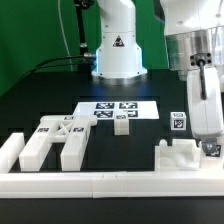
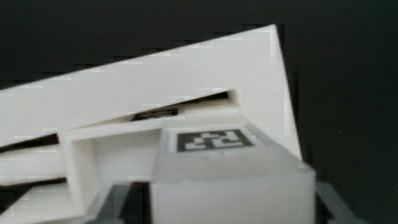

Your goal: Assemble chair

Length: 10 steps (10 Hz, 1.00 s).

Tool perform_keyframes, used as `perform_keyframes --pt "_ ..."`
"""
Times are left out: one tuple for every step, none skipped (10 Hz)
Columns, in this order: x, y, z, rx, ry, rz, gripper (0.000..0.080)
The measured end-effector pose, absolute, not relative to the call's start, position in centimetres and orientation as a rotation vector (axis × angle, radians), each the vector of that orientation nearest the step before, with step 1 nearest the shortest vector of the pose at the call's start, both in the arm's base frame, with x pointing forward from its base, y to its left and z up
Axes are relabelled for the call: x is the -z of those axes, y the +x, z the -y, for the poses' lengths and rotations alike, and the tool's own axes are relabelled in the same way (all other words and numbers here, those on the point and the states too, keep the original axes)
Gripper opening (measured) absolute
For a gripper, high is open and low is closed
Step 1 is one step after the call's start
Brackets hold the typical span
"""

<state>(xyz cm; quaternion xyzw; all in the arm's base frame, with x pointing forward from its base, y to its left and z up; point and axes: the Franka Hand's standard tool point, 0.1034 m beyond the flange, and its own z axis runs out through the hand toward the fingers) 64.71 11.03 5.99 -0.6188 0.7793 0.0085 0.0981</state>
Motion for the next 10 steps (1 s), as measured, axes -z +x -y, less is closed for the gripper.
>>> perform_keyframes --pt "-5.9 64.7 -11.0 -0.025 -1.837 -2.302 0.0552" --pt "-5.9 64.7 -11.0 -0.025 -1.839 -2.301 0.0552" --pt "-6.0 64.7 -11.0 -0.023 -1.852 -2.29 0.0632" --pt "-7.2 64.8 -10.4 0.0 -1.942 -2.197 0.0632" --pt "-9.4 64.8 -9.2 0.016 -1.97 -2.138 0.0644" --pt "-11.1 65.0 -8.3 0.035 -1.975 -2.107 0.0648" --pt "-11.3 65.1 -8.2 0.041 -1.971 -2.107 0.0648" --pt "-11.0 64.9 -8.4 0.037 -1.977 -2.107 0.0649" --pt "-11.0 64.9 -8.4 0.037 -1.977 -2.107 0.0649" --pt "-10.9 64.9 -8.4 0.037 -1.978 -2.107 0.0649"
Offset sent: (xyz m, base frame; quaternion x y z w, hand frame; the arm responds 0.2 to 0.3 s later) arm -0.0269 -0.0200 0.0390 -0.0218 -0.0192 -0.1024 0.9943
